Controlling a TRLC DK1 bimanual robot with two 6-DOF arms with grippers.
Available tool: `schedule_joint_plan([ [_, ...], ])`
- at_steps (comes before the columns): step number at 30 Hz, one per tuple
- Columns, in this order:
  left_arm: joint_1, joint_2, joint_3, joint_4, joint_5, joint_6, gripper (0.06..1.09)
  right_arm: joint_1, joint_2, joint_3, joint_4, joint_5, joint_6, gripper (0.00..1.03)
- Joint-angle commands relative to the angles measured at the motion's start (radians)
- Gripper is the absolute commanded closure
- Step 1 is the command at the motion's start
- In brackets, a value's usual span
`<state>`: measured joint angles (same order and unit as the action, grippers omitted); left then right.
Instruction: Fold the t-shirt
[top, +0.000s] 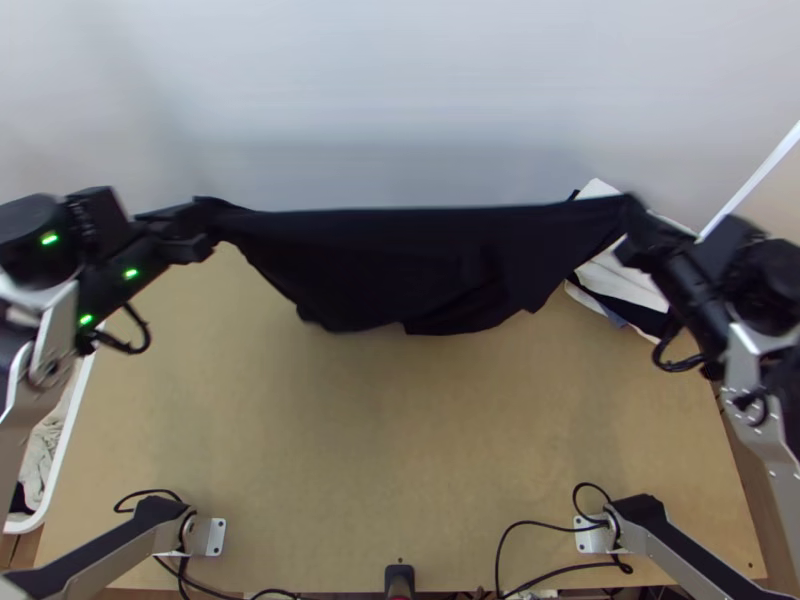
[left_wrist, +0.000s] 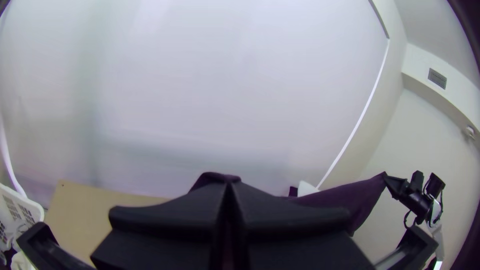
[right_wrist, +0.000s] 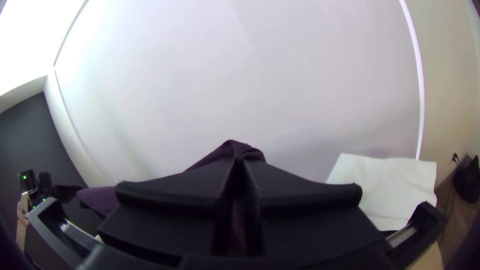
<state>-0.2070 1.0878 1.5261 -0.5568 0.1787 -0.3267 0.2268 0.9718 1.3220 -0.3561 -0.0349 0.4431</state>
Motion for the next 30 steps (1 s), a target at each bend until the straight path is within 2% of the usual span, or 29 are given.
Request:
schedule_joint_plan([
  [1, 0.015, -0.078, 0.052, 0.000, -0.036, -0.017, 1.05, -0.009, -0.067, 0.092, 0.029, 0.018, -0.012, 1.00],
  [7, 0.029, -0.183, 0.068, -0.008, -0.050, -0.012, 1.05, -0.003, -0.196, 0.089, 0.063, 0.016, -0.011, 1.00],
  [11, 0.029, -0.226, 0.045, -0.068, -0.050, -0.023, 1.05, 0.016, -0.278, 0.025, 0.054, 0.016, -0.009, 1.00],
  [17, 0.015, -0.315, -0.254, -0.080, -0.038, -0.032, 1.05, 0.048, -0.334, -0.153, -0.038, 0.015, -0.001, 1.00],
  [22, -0.002, -0.355, -0.511, -0.072, -0.001, -0.043, 1.05, 0.066, -0.384, -0.345, -0.052, 0.015, 0.019, 1.00],
  [26, -0.003, -0.316, -0.692, 0.049, 0.005, -0.029, 1.05, 0.057, -0.381, -0.469, -0.023, 0.016, 0.020, 1.00],
  [30, -0.011, -0.187, -0.785, 0.210, 0.008, -0.017, 1.05, 0.052, -0.357, -0.566, 0.085, 0.015, 0.025, 1.00],
])
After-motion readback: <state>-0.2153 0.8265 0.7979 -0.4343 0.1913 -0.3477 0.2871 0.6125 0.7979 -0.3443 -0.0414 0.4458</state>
